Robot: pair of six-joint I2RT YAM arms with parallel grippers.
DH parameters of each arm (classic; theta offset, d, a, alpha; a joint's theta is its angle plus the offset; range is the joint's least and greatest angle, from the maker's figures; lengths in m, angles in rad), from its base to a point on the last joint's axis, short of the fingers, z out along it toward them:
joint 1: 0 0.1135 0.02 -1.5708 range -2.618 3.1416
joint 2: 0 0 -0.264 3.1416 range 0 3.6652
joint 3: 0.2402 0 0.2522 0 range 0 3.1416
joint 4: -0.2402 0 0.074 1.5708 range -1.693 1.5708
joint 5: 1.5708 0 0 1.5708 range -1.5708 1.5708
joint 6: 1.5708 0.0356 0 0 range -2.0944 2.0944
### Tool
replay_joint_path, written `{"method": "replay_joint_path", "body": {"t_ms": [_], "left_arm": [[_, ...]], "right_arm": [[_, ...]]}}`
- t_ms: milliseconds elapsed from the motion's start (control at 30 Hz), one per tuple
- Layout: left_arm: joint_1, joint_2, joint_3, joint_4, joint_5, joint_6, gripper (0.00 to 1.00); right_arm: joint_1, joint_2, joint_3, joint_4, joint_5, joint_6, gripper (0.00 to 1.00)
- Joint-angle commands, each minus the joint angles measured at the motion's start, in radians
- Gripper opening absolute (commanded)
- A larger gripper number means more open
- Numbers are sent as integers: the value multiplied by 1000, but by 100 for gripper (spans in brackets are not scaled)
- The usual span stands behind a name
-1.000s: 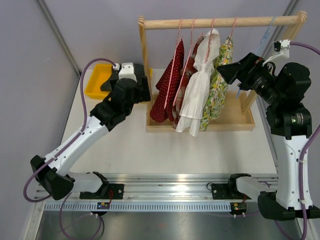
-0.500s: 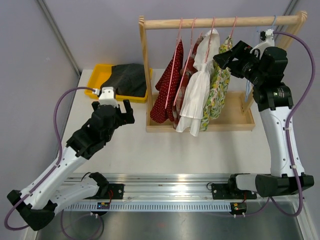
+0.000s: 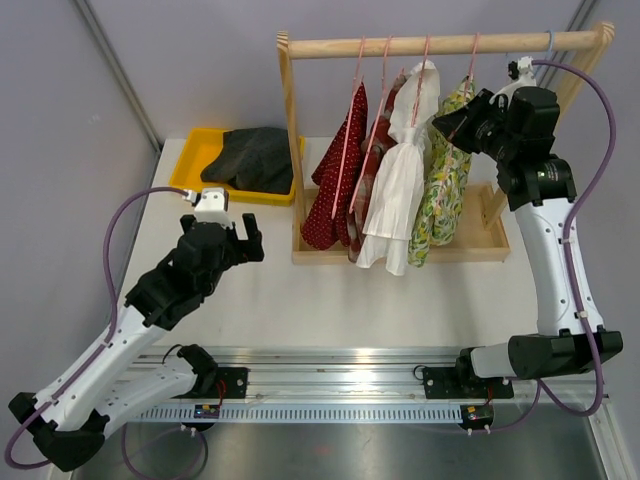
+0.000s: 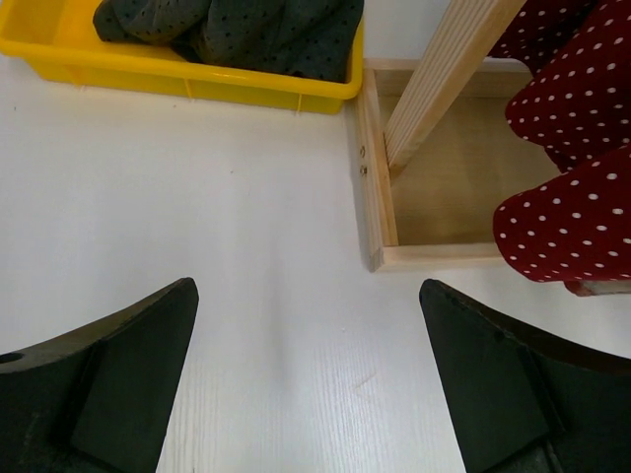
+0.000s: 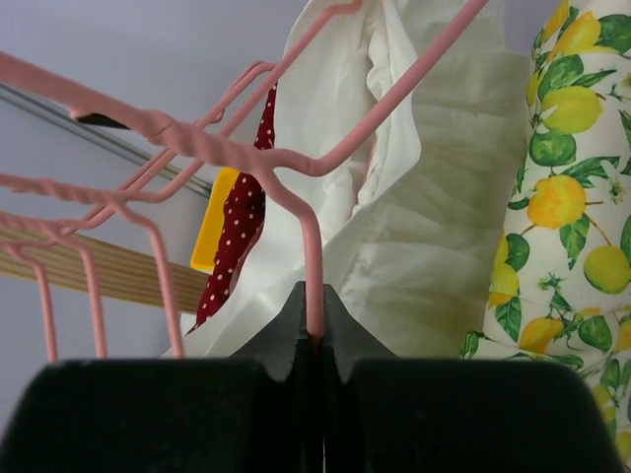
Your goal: Remove the skirt from the hanger
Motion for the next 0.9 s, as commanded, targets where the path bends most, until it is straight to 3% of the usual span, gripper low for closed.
{"method": "replay_joint_path", "body": {"t_ms": [0,133,267,333,500,600,867], "left_arm": [[-24,18,151,19,41,39,99],[-117,119,342,28,35,129,99],[-287,288,571,24,-14,210,99],[-341,364,671,59,54,243,99],[-475,431,648,334,416,228,99],[-533,478,587,459,527,180,99],[-682,621,602,548,588,171,99]], "right_arm": [[6,-31,181,-50,9,-41,0],[6,-34,336,-172,6,-64,0],[6,-77,399,-233,13,-70,0],[6,-102,407,-275,12,-76,0],[6,-183,349,-291,-28,-55,0],[6,-212,332,-299,-42,-53,0],[6,-241,339,-335,-66,-65,0]]}}
